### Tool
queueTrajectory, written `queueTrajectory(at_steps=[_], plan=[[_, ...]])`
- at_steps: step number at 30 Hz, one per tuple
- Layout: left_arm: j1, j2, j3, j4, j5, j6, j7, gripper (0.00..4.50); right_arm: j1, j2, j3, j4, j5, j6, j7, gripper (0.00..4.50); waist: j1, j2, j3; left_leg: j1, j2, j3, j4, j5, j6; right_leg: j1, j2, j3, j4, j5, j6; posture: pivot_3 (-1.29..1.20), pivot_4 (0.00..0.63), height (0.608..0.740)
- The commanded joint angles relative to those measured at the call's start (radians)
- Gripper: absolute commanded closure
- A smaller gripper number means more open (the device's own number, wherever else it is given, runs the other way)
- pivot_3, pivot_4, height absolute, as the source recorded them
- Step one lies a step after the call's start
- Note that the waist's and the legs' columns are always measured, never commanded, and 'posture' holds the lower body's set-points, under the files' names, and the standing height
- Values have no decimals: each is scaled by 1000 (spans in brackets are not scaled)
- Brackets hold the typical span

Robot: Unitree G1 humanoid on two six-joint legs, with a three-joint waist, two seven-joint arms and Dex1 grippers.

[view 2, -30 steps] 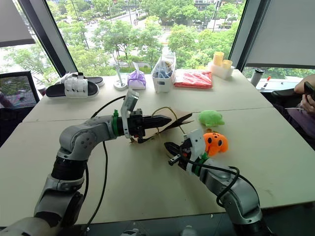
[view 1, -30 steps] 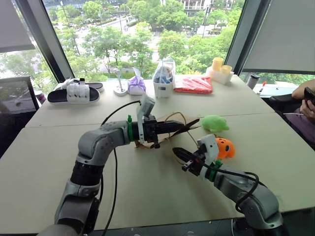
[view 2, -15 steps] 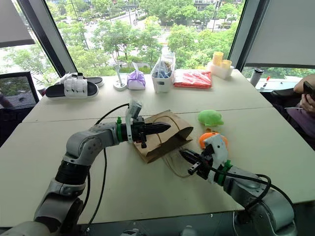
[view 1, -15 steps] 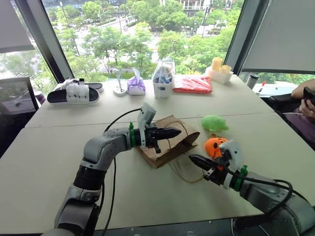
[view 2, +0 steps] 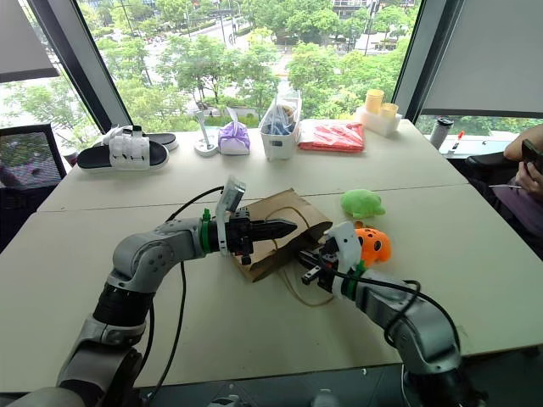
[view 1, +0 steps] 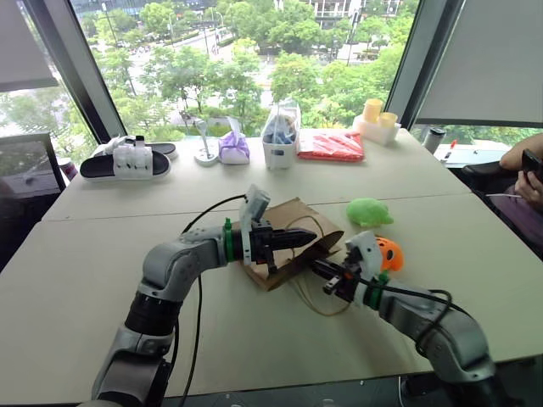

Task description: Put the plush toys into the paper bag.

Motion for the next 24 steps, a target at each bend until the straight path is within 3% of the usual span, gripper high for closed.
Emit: queueTrajectory(at_steps=[1, 7, 12, 24], plan=[[-17, -3, 52, -39, -39, 10, 30, 4468, -56, 40, 69, 127, -93, -93, 39, 4500, 3, 0, 0, -1, 0, 0, 0, 1, -2, -1, 0, 0, 0, 0, 0, 0, 150, 740], [-87, 27, 53, -49, -14, -34, 2, 4468, -121, 102, 110, 322, -190, -166, 63, 4500, 2, 0, 0, -1, 0, 1, 0, 3, -6, -1, 0, 1, 0, 0, 0, 0, 150, 740], [-150, 75, 19, -69, 29, -123, -74, 4468, -133, 106, 131, 357, -245, -169, 68, 4500, 0, 0, 0, -1, 0, 1, 0, 3, -6, -1, 0, 2, 0, 0, 0, 0, 150, 740], [-207, 38, 36, -96, -80, -94, -102, 4468, -121, 133, 132, 334, -281, -141, 79, 4500, -1, -1, -1, 0, 0, 1, 0, 4, -7, -2, 1, 3, 1, 1, -1, 0, 150, 740]])
